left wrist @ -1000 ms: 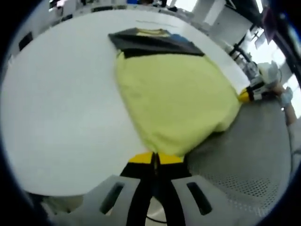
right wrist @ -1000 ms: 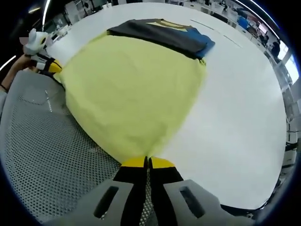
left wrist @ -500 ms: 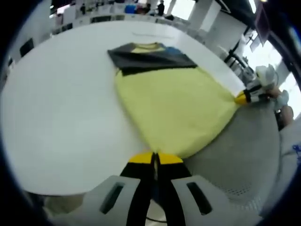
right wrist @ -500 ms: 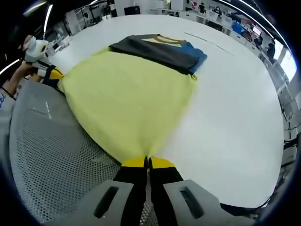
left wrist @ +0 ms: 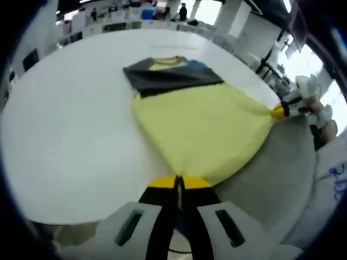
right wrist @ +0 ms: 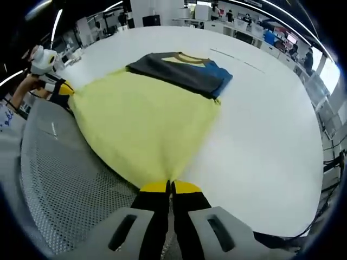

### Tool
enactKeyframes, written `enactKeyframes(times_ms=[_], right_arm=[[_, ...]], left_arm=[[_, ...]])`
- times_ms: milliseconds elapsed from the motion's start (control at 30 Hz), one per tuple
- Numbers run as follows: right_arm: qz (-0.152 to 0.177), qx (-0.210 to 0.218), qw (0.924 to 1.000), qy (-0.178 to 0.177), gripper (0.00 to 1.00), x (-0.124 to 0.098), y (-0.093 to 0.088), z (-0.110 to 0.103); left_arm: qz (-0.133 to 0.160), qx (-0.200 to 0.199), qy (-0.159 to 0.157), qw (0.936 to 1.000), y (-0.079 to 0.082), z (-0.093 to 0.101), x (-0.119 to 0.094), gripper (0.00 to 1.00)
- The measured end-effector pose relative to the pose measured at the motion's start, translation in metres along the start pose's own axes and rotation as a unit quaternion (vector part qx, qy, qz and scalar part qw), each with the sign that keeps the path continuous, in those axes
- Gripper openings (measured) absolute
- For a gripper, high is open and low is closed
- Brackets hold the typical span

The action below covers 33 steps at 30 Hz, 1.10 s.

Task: Fold the garment on the visible template until the final outline fits inside the template.

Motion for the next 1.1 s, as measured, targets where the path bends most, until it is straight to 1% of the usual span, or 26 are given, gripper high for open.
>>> enactKeyframes(times_ms=[100,233,433,567,600,733,900,1100], right_arm=[[0.009,-0.003,0.9999,-0.005,0.02,-0.002,-0.001,0.001],[0.013,0.008,0.9999,-0.006,0.02,-0.006,-0.003,0.003],[0.041,0.020,0.9989,-0.016,0.02,-0.017,0.002,0.001],[0.051,0.020,0.9983,-0.020,0.02,-0.024,0.004,0.000],[0.053,0.020,0.9982,-0.021,0.02,-0.023,0.005,0.003],[0.057,0.020,0.9979,-0.022,0.02,-0.026,0.005,0.003],[0.067,0.024,0.9971,-0.025,0.02,-0.030,0.005,0.003],[0.100,0.040,0.9937,-0.030,0.02,-0.040,0.011,0.004]], left_arm=[[-0.001,-0.002,-0.001,1.0000,-0.002,0.000,-0.001,0.00],[0.005,-0.003,-0.001,1.0000,-0.003,0.002,-0.004,0.00],[0.013,0.006,0.009,0.9998,-0.001,0.005,-0.010,0.00],[0.021,0.012,0.009,0.9997,0.003,0.006,-0.017,0.00],[0.022,0.014,0.008,0.9996,0.004,0.007,-0.018,0.00],[0.024,0.023,0.009,0.9994,0.006,0.008,-0.023,0.00],[0.034,0.027,0.009,0.9990,0.006,0.008,-0.024,0.00],[0.058,0.038,0.012,0.9975,0.013,0.013,-0.034,0.00]])
Point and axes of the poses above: the point that each gripper's makers call its tool centre point, and the gripper's own axes: x roughly forward along the fingers, z roughly to its right, y roughly out of its top, the point moved 10 cm from there along -x, roughly backward along the fingers, and after that the axes turned 14 degrees about -y, right-handed, at the moved point
